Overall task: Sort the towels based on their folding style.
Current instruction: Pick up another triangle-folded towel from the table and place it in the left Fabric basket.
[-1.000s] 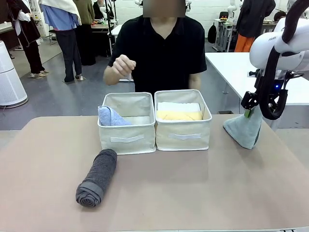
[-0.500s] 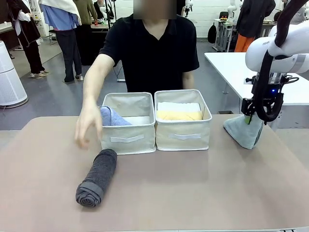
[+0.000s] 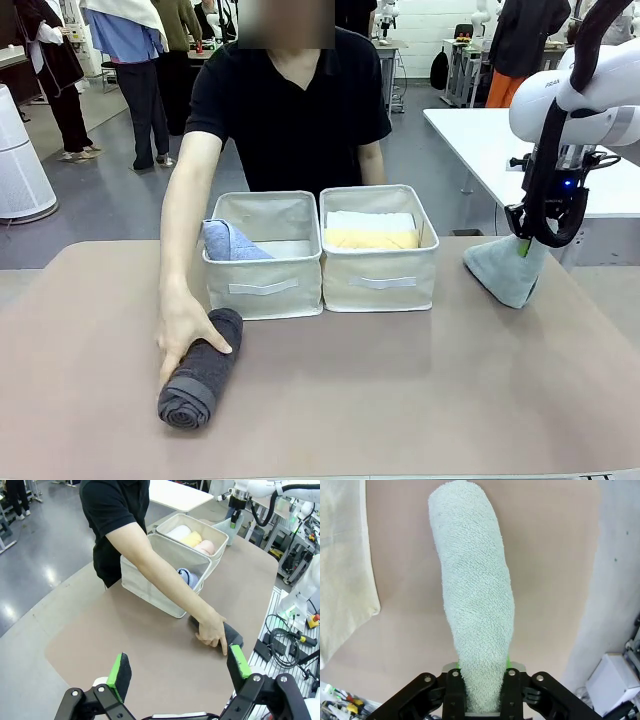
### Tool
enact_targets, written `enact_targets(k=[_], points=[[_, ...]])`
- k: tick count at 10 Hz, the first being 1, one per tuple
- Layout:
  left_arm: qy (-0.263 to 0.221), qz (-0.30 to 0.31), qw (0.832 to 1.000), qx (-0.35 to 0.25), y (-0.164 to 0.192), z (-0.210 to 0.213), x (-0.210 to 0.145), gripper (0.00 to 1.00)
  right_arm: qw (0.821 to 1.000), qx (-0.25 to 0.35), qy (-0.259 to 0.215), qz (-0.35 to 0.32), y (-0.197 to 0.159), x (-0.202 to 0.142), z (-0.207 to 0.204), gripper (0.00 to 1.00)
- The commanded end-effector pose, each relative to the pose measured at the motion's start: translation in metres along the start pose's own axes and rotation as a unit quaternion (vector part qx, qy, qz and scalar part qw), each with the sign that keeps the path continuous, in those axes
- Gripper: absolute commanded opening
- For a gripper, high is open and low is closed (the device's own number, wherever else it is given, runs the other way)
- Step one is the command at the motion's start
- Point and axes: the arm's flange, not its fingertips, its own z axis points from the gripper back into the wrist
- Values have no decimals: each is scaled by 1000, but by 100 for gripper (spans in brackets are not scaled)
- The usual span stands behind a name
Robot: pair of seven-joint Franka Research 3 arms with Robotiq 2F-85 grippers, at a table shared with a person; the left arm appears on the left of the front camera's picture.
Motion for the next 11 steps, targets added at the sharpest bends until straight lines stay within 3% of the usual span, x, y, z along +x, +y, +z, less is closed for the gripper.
enact_targets(k=[1, 4, 5, 8, 11], points=[[-3, -14, 1000, -4, 0, 1, -1, 100, 1000, -5, 4, 6, 0, -1, 4, 0], [-3, -14, 1000, -4, 0, 1, -1, 100, 1000, 2, -2, 19, 3, -11, 15, 0], [-3, -14, 1000, -4, 0, 1, -1, 100, 999, 8, 11, 37, 10, -26, 30, 18], [-3, -14, 1000, -4, 0, 1, -1, 100, 994, -35, 25, 102, 37, -88, 100, 18], [-3, -14, 1000, -4, 0, 1, -1, 100, 989, -51, -18, 136, 66, -131, 157, 18]])
